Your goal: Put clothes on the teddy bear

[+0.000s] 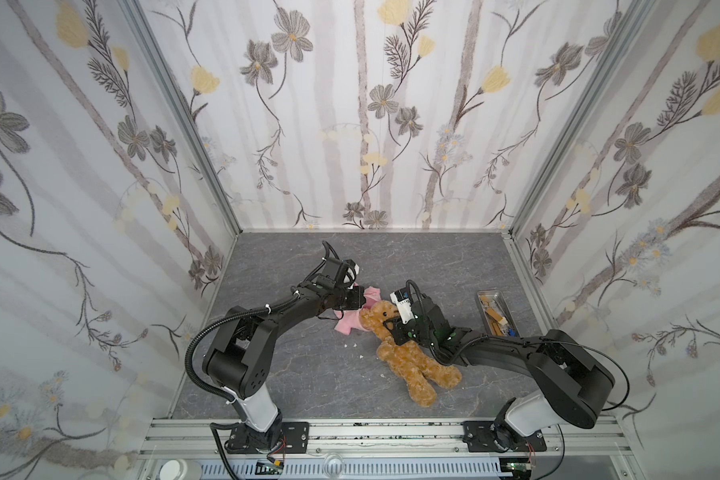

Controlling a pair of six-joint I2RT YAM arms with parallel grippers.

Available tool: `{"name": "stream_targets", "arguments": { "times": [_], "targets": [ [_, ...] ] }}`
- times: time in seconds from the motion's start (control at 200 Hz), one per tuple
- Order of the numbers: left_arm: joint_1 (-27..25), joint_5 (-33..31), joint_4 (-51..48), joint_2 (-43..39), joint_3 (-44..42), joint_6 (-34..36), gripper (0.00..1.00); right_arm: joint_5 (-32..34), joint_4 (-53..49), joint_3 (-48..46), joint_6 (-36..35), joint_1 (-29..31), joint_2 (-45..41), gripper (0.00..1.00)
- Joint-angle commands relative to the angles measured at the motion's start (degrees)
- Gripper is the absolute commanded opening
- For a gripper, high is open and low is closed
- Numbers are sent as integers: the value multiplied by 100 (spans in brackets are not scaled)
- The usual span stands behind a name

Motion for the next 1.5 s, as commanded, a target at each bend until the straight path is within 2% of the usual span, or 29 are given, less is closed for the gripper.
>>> {"name": "stream_targets", "arguments": {
  "times": [0.0, 0.18, 0.325, 0.425, 0.55, 0.799, 1.014, 1.199, 1.339, 1.499],
  "targets": [
    [-41, 82, 179, -27, 18, -65, 0, 658, -137, 239, 133, 280, 180, 13],
    [-68, 77, 203, 13, 40, -216, 0, 698, -216, 392, 90, 463, 322, 13],
    [-69, 152, 214, -12, 104, -383, 0, 1188, -601, 504, 42, 524, 475, 11],
    [-77, 219, 213, -83, 93, -469, 0, 1192, -633, 688, 4, 525, 466, 10],
    [-77, 146, 205, -133, 49, -502, 0, 700, -145, 395, -317, 518, 162, 12],
    [-86, 81, 205, -89, 43, -547, 0, -326, 43, 267, -831, 509, 5, 12],
    [-138, 238, 205, -108, -14, -575, 0, -1150, 523, 377, -969, 296, 514, 12],
    [-148, 463, 197, -250, -204, -467, 0, -1243, 1008, 313, -645, -188, 851, 11],
    [-148, 576, 188, -364, -371, -72, 0, -1547, 1673, -5, -181, -392, 861, 11],
    [-152, 578, 179, -437, -490, 403, 0, -1566, 2134, -294, 319, -540, 829, 11]
  ]
}}
